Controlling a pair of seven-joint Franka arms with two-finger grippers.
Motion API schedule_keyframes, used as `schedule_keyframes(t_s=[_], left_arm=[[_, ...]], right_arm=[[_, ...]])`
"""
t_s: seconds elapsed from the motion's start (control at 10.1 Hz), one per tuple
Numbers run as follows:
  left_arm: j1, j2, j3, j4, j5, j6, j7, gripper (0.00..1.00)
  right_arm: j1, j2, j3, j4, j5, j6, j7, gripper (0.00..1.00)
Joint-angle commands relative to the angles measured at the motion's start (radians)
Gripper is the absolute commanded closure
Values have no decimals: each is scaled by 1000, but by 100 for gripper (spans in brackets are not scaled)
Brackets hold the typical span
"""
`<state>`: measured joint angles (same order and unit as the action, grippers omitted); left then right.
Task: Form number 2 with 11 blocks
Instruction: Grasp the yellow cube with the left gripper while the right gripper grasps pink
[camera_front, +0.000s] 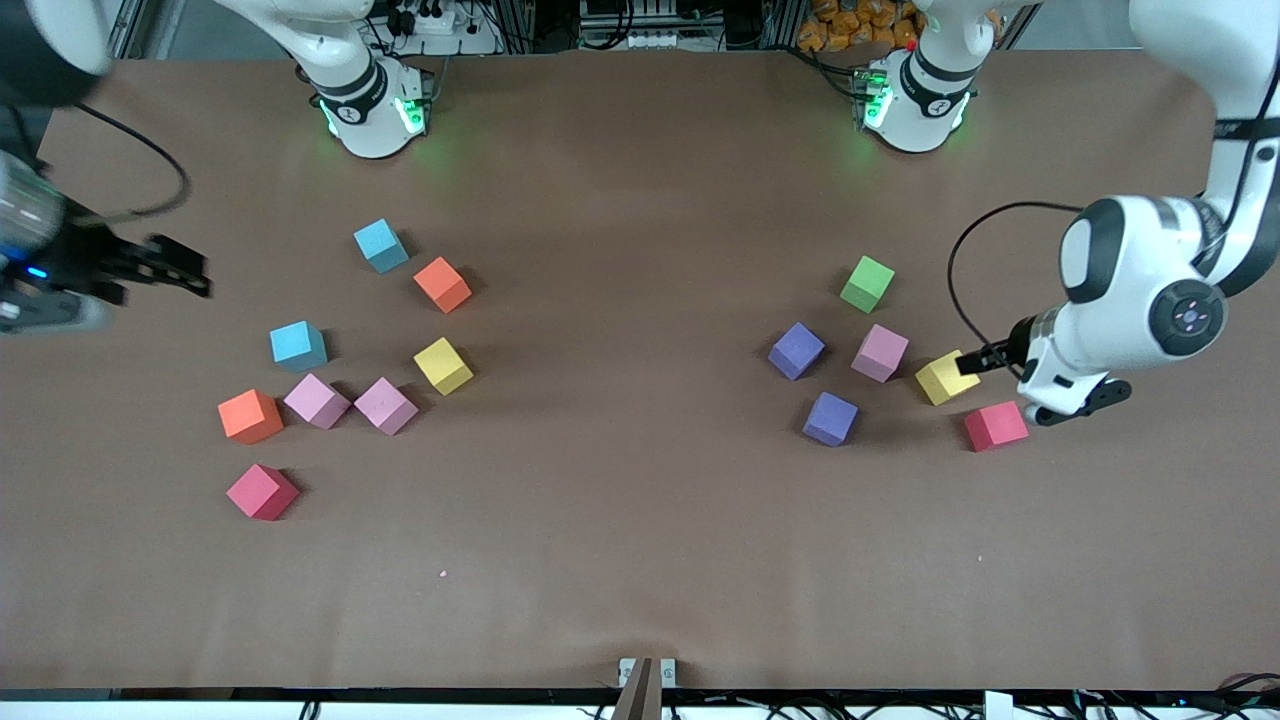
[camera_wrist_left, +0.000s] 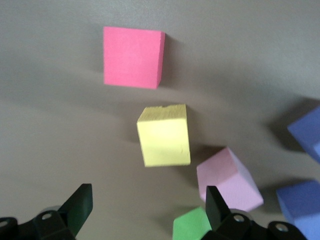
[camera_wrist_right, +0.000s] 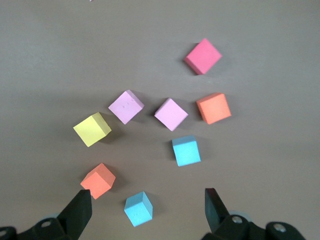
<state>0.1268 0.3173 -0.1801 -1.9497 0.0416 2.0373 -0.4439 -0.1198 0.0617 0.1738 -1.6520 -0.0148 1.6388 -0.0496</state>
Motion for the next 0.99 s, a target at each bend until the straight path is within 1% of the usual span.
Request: schedule_keyframes(t_s=[0.0, 0.1, 0.2, 0.4, 0.6, 0.69, 0.79, 0.89], left_arm=[[-7, 14, -4, -61, 27, 119, -91, 0], [-4, 17, -4, -90, 55, 180, -132, 0], [-4, 38, -4, -109, 81, 232, -177, 0], [-6, 83, -4, -110, 107, 250, -203, 0], [-1, 117, -4, -110, 109, 259, -213, 0], [0, 138, -4, -110, 110, 282, -222, 0], [1, 150, -4, -110, 110, 287, -231, 0], [1, 155, -4, -110, 110, 287, -231, 0]], right_arm=[[8, -11, 1, -86, 18, 67, 8, 0], [8, 0, 1, -119, 21, 97, 8, 0], [23, 0, 1, -159, 21, 160, 7, 0], [25, 7, 0, -222, 21, 275, 5, 0], [17, 32, 0, -220, 26, 305, -80, 0], [56, 47, 1, -221, 36, 364, -85, 0], [84, 119, 3, -221, 36, 434, -84, 0], [88, 179, 3, -221, 36, 484, -85, 0]])
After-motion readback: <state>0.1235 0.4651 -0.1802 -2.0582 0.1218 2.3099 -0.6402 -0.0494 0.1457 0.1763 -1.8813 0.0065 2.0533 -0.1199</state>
